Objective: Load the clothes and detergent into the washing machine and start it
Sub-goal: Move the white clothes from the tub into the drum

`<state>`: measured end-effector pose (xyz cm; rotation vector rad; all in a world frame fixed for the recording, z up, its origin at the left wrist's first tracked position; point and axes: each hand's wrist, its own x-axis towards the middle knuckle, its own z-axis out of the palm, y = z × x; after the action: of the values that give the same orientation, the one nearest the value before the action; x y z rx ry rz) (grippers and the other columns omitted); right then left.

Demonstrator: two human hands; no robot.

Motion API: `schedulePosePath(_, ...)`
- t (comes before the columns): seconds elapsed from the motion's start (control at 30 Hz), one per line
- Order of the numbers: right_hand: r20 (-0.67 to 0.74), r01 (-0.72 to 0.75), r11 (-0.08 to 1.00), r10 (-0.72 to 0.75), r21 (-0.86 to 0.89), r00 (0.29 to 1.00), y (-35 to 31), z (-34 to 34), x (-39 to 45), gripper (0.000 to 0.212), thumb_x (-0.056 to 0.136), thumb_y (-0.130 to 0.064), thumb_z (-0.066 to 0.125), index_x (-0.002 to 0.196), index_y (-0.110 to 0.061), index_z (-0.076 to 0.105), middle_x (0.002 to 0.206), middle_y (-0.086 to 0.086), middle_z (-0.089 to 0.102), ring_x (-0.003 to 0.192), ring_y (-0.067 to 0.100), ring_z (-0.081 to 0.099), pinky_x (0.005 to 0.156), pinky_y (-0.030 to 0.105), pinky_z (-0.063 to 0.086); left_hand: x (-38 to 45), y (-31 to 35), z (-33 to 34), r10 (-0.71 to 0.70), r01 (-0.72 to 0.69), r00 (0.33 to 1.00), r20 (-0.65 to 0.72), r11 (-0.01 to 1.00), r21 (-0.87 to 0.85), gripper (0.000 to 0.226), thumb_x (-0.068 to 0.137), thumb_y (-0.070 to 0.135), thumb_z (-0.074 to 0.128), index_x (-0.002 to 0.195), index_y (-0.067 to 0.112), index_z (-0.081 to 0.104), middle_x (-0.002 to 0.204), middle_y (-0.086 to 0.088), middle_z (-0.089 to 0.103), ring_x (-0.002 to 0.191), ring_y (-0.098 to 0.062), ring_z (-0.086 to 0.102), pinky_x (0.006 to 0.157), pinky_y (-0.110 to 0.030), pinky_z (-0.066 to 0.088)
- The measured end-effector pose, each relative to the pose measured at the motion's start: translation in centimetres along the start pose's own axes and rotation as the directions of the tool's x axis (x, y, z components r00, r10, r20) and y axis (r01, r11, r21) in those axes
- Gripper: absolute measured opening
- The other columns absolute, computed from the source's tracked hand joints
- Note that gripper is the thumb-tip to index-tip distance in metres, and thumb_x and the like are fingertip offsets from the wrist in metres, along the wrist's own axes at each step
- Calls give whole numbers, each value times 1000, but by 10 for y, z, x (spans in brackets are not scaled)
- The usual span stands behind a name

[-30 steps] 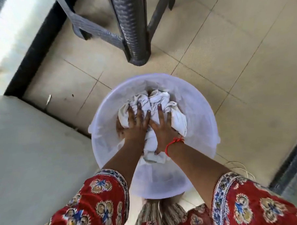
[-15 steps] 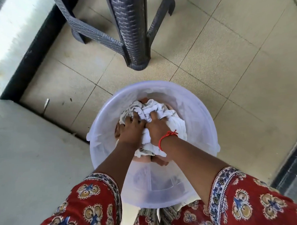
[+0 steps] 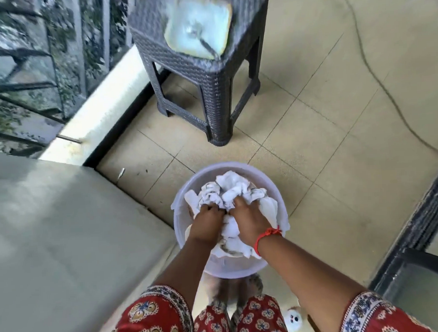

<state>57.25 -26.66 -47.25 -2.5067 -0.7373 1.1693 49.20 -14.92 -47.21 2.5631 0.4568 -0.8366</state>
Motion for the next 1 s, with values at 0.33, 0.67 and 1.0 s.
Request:
schedulePosePath(0.33, -34, 235, 954, -246, -187, 969, -85, -134, -133, 36, 66, -13, 81, 99, -11, 66, 129, 10, 46, 97, 36, 61, 82, 42, 51, -125, 53, -149, 32, -25, 994, -104, 997, 73, 37, 88, 8, 50, 123, 13, 59, 124, -9, 59, 121, -32, 46, 93, -40, 48)
schedulePosePath(0.67, -174, 322, 942, -334, -94, 926, -143, -247, -243, 36, 68, -15, 83, 101, -10, 72, 120, 8, 49, 103, 28, 60, 78, 17, 38, -232, 105, -286, 60, -52, 972, -229, 998, 42, 38, 90, 8, 53, 128, 13, 57, 123, -12, 57, 118, -32, 49, 96, -37, 41)
schedulePosePath(1.0, -313, 428, 879, -475, -209, 823, -206, -325, -313, 30, 62, -21, 85, 90, -15, 76, 111, 6, 56, 99, 25, 62, 73, 20, 41, -324, 130, -383, 86, -39, 916, -393, 991, 125, 30, 80, 9, 64, 110, 11, 68, 110, -11, 68, 106, -31, 60, 90, -37, 46)
